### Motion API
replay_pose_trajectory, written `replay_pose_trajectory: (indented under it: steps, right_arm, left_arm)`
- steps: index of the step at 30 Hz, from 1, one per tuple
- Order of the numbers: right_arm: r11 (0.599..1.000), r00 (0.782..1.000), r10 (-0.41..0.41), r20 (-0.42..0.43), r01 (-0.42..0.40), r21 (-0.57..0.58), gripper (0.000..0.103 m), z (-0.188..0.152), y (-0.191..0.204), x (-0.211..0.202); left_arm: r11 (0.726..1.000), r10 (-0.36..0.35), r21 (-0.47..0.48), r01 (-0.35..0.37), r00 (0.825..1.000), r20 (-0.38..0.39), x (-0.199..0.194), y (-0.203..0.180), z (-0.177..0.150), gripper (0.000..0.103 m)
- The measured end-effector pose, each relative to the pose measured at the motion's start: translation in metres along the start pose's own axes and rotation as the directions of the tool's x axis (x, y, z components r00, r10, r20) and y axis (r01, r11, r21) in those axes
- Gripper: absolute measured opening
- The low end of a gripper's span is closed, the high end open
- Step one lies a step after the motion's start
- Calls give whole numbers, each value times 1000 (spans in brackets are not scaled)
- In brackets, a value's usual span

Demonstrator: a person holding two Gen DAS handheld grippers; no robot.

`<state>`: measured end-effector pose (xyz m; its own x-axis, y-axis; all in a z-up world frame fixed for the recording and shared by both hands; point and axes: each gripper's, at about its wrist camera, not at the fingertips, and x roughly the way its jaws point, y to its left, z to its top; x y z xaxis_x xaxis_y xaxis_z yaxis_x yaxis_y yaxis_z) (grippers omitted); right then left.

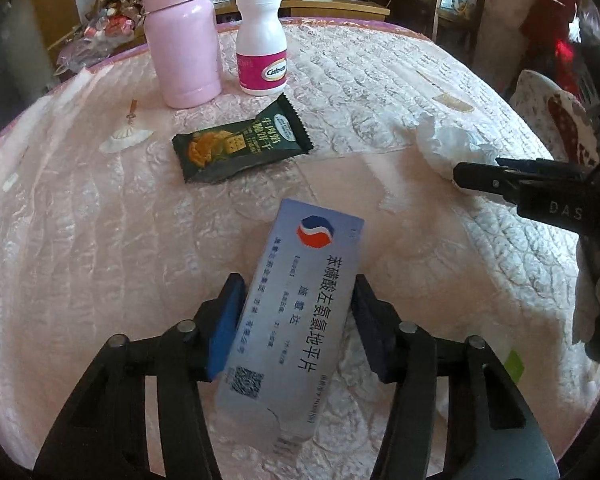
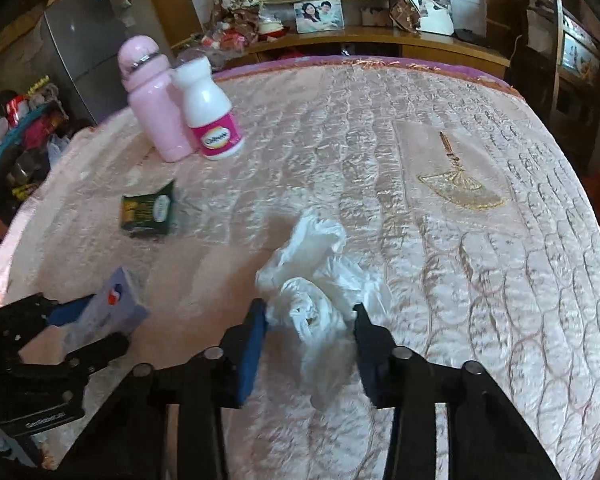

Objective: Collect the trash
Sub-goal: 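Grasp the white medicine box with the left tool while the right tool grasps the white tissue, then carry the medicine box and tissue toward the white bucket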

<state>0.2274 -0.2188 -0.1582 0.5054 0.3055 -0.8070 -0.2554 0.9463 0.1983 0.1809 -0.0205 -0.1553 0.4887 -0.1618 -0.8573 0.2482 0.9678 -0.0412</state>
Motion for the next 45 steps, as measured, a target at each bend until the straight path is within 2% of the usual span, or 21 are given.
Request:
replay_pose_trajectory:
  steps: [10, 17, 32, 45]
  right_arm:
    - [998, 993, 63, 95, -65, 23, 30, -31, 3, -71]
    - [997, 989, 60, 132, -67, 50, 30, -60, -2, -119]
    - [993, 976, -30, 214, 4, 120, 30, -113, -28, -198]
    - [975, 962, -136, 235, 89, 202, 30, -147, -72, -247]
  left_arm:
    - [998, -44, -41, 46, 997, 61, -39, -15, -7, 51]
    - [998, -56, -21, 58, 994, 91, -59, -43, -15, 51]
    - [991, -102, 99, 86, 979, 176, -101, -126, -16, 51]
    - [968, -186, 202, 148, 965, 184, -107, -205, -7, 51]
